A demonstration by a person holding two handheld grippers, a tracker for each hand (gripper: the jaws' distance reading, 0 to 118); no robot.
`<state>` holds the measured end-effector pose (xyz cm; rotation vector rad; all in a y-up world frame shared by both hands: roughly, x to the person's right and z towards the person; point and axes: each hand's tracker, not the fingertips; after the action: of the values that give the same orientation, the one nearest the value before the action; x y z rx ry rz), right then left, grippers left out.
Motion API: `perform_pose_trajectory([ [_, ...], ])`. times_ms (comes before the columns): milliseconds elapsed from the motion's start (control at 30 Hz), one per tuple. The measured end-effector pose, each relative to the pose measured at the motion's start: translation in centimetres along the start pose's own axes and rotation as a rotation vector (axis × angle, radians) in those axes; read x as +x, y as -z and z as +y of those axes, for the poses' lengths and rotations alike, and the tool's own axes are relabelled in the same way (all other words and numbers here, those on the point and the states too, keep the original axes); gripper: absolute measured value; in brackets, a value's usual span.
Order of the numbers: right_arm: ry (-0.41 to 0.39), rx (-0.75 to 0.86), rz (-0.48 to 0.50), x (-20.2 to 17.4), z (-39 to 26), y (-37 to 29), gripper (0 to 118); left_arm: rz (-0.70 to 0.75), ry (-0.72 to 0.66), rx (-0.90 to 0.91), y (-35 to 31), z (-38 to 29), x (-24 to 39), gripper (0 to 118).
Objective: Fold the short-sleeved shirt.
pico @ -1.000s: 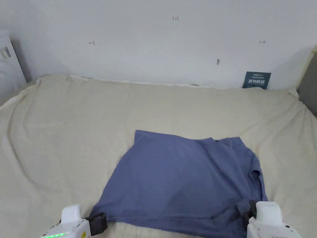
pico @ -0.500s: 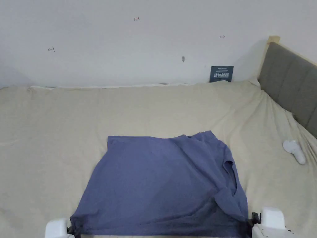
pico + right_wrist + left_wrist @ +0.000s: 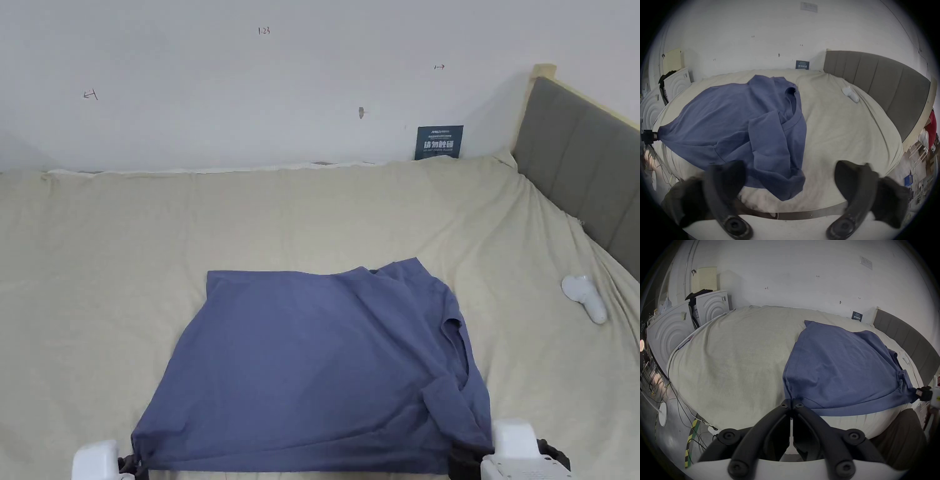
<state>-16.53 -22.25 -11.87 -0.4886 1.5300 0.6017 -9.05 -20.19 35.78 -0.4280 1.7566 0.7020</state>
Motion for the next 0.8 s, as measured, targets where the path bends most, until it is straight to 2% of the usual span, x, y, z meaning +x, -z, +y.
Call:
perform_pose_trajectory([
  [100,-0.007,-0.030,-0.021,0.0,-0.8,1.3,9,0.001,-0.011,-0.018,1.3,-0.2,-1.3,1],
  [200,0.012,-0.036,-0.032,0.4,-1.6,1.2,6,-0.001,-0.018,-0.026,1.6,-0.7,-1.8,1],
  [267,0.094,0.032,-0.055,0.8,-1.8,-0.2,5,0.000,-0.028,-0.035,2.2,-0.9,-2.6,1],
  [367,0.157,0.068,-0.054,1.5,-1.7,-1.8,4,-0.008,-0.066,-0.040,2.6,-1.3,-3.6,1],
  [633,0.153,0.163,-0.061,1.4,2.9,-4.7,4,-0.045,-0.115,0.021,1.3,1.4,-3.5,1],
  [800,0.115,0.197,-0.050,1.4,7.5,-4.0,4,-0.066,-0.173,0.060,2.6,6.5,-3.0,1],
])
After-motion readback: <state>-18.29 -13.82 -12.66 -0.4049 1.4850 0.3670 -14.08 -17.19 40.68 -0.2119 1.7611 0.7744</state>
